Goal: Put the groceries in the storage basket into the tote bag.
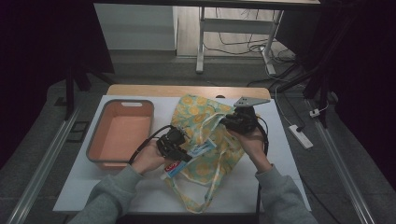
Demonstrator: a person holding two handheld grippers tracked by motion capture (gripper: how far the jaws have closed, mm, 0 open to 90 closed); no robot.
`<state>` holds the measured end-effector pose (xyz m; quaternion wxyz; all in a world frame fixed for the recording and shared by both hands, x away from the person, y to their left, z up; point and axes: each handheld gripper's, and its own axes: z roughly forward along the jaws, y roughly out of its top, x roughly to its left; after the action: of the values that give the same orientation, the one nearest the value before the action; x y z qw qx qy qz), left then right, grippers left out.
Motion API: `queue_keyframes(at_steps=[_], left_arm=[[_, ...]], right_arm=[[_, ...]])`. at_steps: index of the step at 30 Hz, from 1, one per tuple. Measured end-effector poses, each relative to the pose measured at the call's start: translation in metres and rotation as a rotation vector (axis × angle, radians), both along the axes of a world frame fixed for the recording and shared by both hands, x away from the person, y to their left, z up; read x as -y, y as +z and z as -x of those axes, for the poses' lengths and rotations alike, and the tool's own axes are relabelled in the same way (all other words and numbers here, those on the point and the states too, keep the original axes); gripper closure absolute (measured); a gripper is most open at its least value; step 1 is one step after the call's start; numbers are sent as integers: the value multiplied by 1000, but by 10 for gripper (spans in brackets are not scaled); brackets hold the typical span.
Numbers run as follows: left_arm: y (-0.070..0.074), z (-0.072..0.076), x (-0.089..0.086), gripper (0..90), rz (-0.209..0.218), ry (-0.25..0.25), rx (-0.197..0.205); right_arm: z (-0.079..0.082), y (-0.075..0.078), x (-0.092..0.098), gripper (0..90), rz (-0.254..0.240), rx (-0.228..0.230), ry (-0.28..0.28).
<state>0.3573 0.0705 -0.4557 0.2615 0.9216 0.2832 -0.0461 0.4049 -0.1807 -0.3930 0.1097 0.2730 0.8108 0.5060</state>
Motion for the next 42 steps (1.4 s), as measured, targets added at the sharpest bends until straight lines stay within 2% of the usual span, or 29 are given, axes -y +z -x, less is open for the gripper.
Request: queue_keyframes(at_steps=[16, 22, 29, 37, 42], left_arm=[[-8, -12, 11, 753, -4, 41, -3], [-8, -15, 14, 753, 25, 58, -3], [-10, -20, 16, 752, 31, 92, 21], [-13, -24, 11, 752, 0, 113, 15], [-14, -25, 15, 752, -7, 115, 23]], right_arm=[[8, 4, -9, 879, -14, 0, 48], [9, 3, -12, 879, -31, -23, 70], [12, 4, -14, 879, -18, -22, 82], [7, 2, -5, 878, -13, -43, 53], [9, 3, -8, 878, -19, -43, 64]])
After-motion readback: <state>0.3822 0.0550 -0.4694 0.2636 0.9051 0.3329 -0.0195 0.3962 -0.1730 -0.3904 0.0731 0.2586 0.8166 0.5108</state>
